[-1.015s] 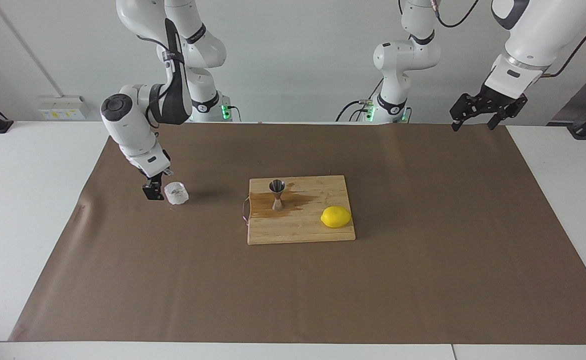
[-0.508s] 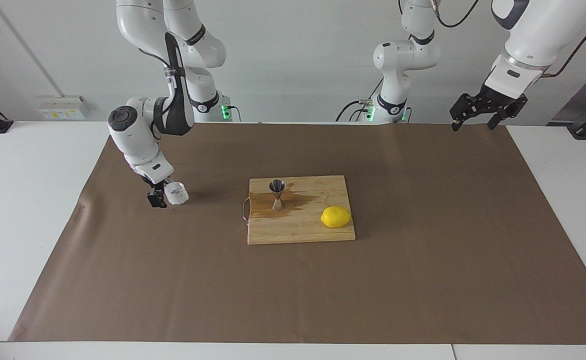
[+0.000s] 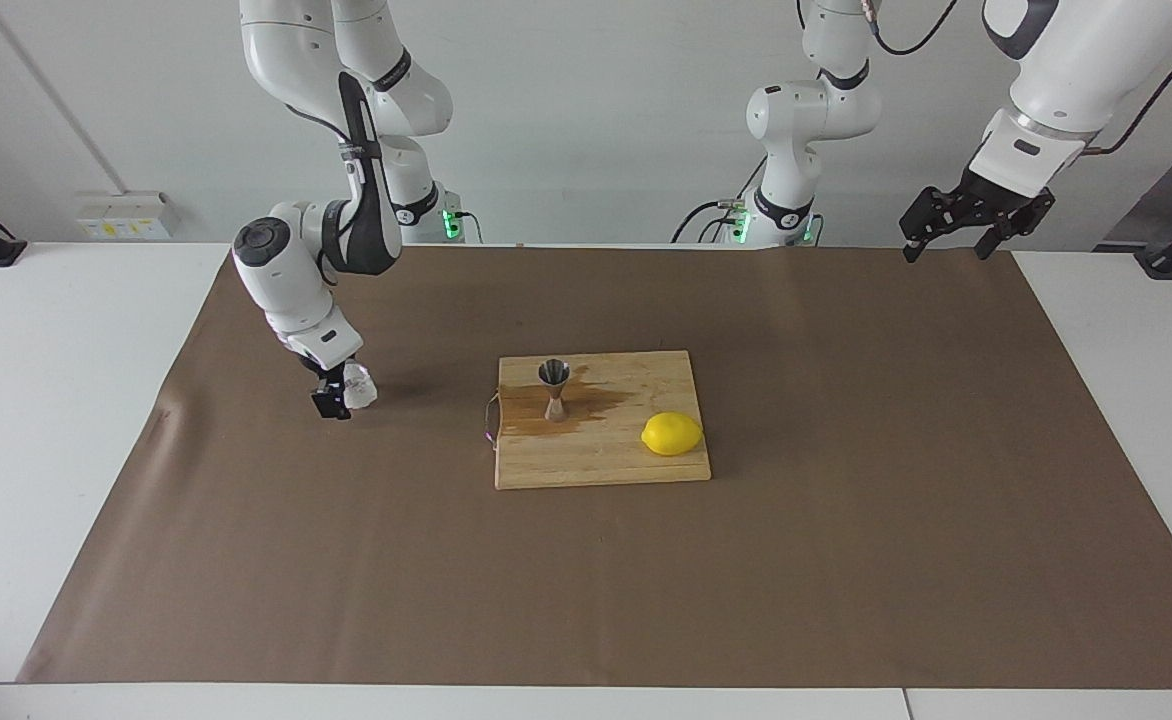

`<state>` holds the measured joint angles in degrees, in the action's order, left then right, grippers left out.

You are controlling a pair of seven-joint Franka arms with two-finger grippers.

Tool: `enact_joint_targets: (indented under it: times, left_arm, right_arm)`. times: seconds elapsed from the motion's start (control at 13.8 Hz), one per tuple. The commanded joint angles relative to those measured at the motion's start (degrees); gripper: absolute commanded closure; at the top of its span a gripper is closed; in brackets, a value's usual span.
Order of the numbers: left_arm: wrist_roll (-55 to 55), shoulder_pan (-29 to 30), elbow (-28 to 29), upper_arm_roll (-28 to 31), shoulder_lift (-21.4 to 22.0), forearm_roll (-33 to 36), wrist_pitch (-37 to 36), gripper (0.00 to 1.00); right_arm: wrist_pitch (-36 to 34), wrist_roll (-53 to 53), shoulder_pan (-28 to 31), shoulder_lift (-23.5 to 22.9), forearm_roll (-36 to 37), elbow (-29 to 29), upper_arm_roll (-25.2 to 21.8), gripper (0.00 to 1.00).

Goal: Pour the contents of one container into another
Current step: 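Reach the right gripper to the clear glass and grasp it, then lift the clear glass with the right gripper over the steel cup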

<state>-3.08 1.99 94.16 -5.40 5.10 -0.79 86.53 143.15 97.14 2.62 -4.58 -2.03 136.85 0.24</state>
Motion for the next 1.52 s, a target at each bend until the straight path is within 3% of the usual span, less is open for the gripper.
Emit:
enact_joint_targets:
  times: [0.0, 0.07, 0.15, 0.22, 0.44, 1.02, 1.45]
  left_arm:
    - [0.53, 0.47, 0.15, -0.05, 0.26, -0.62, -0.84, 0.00]
    - [0.53, 0.47, 0.15, -0.05, 0.26, -0.62, -0.84, 0.00]
    - [0.53, 0.47, 0.15, -0.05, 0.26, -0.62, -0.93, 0.00]
    - [0.53, 0.47, 0.15, -0.05, 0.26, -0.62, -0.84, 0.00]
    - [0.53, 0.47, 0.15, -0.05, 0.26, -0.62, -0.93, 0.00]
    - [0.53, 0.47, 0.15, -0.05, 0.26, -0.62, -0.93, 0.00]
    - [0.53, 0.47, 0.15, -0.05, 0.26, -0.62, -0.93, 0.00]
  right_arm:
    - [1.51, 1.30, 0.11, 0.01, -1.40, 0.88, 0.11, 0.44]
    - [1.43, 1.04, 0.11, 0.01, -1.40, 0.70, 0.11, 0.78]
    - [1.25, 1.13, 0.19, -0.08, -1.57, 0.44, 0.03, 0.92]
    - [1.16, 1.13, 0.11, -0.16, -1.58, 0.18, 0.03, 0.97]
    - [0.38, 1.04, -0.16, 0.01, -1.58, -1.49, 0.20, 1.00]
    - [-13.59, -11.60, -0.51, 0.01, 0.26, -13.96, 5.55, 1.00]
    - [-21.14, -28.04, -9.46, -2.45, 8.27, -25.21, 5.74, 1.00]
